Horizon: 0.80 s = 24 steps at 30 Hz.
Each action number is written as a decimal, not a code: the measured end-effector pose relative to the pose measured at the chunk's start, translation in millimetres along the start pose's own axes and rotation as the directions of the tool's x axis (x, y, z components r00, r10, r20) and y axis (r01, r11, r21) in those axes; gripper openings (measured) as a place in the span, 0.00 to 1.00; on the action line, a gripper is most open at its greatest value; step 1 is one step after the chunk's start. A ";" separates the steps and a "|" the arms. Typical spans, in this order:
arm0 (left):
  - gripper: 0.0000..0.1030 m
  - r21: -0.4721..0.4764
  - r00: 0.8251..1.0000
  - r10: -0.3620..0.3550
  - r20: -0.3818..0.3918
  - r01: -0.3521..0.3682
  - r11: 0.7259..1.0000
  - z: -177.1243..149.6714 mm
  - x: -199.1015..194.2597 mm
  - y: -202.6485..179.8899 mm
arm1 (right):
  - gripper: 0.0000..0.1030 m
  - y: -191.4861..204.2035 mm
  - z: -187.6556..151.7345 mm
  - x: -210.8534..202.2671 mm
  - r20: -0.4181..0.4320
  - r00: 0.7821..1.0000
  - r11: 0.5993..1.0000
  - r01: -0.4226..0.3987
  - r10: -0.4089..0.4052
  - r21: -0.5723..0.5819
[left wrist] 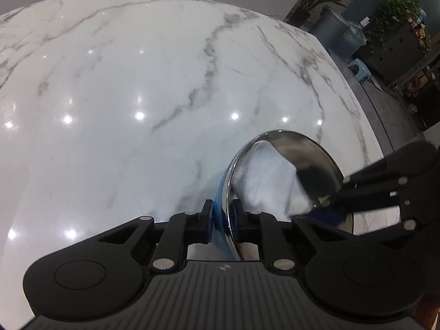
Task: Clean bowl
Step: 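Keep holding the bowl with the left gripper while the right gripper rubs the cloth around the inner wall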
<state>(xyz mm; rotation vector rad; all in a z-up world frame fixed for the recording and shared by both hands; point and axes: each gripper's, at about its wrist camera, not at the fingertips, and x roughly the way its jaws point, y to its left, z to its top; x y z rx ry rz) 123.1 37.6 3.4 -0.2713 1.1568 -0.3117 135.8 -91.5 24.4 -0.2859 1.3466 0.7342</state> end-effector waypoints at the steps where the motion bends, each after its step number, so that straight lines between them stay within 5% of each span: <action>1: 0.12 0.004 1.000 0.003 0.002 -0.003 1.000 -0.1 0.2 -0.7 | 0.09 -0.8 -0.2 1.1 -0.006 1.000 1.000 -0.006 0.006 0.004; 8: 0.12 0.005 1.000 -0.001 0.002 0.001 1.000 0.2 -0.5 1.7 | 0.09 15.8 -6.0 9.9 -0.014 0.979 0.963 0.199 -0.205 -0.183; 14: 0.12 0.018 1.000 0.003 0.002 -0.003 1.000 0.3 -0.5 0.2 | 0.09 35.0 -10.9 14.0 0.052 0.910 0.841 0.400 -0.411 -0.364; 18: 0.15 0.009 1.000 -0.002 -0.004 0.002 1.000 0.2 -0.3 2.0 | 0.09 33.4 -11.1 14.9 0.049 0.910 0.841 0.401 -0.412 -0.363; 24: 0.30 0.012 0.985 -0.094 -0.147 0.097 0.995 -5.0 11.1 0.6 | 0.09 21.6 -6.1 9.6 0.041 0.925 0.873 0.371 -0.378 -0.317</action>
